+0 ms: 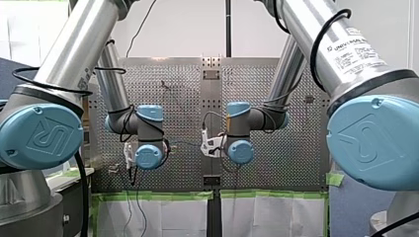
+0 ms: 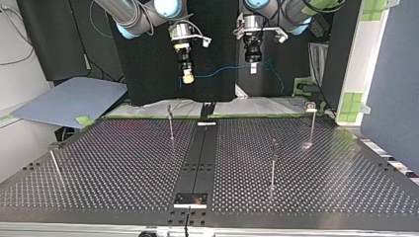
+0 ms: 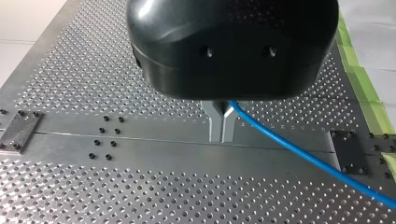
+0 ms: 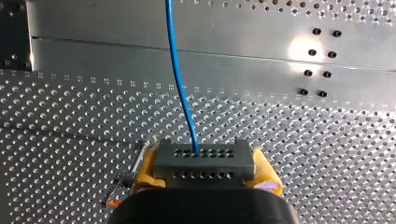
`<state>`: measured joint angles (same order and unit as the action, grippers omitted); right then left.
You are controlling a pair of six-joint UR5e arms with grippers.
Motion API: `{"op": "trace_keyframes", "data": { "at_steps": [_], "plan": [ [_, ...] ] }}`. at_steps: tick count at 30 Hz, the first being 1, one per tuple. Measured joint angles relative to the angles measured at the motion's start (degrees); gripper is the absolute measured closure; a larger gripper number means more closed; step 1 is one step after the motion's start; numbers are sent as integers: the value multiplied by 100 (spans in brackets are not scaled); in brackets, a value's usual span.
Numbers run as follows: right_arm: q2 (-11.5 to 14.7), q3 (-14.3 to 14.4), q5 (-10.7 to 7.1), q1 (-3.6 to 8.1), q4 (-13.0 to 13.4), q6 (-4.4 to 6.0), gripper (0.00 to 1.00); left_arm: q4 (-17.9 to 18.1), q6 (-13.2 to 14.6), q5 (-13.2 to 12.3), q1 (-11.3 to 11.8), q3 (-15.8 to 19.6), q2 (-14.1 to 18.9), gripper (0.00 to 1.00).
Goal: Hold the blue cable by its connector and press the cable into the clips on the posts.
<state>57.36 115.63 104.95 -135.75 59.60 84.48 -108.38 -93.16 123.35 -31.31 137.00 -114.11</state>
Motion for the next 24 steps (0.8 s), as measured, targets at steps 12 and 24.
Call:
{"op": "trace_keyframes", "data": {
  "at_steps": [12, 24],
  "plan": [
    [-145, -51, 23, 21, -145, -51, 100, -115, 34, 83, 184, 0, -322, 100],
    [-560, -62, 27, 26, -445, -62, 100, -123, 35, 88, 202, 0, -738, 100]
  ]
}}
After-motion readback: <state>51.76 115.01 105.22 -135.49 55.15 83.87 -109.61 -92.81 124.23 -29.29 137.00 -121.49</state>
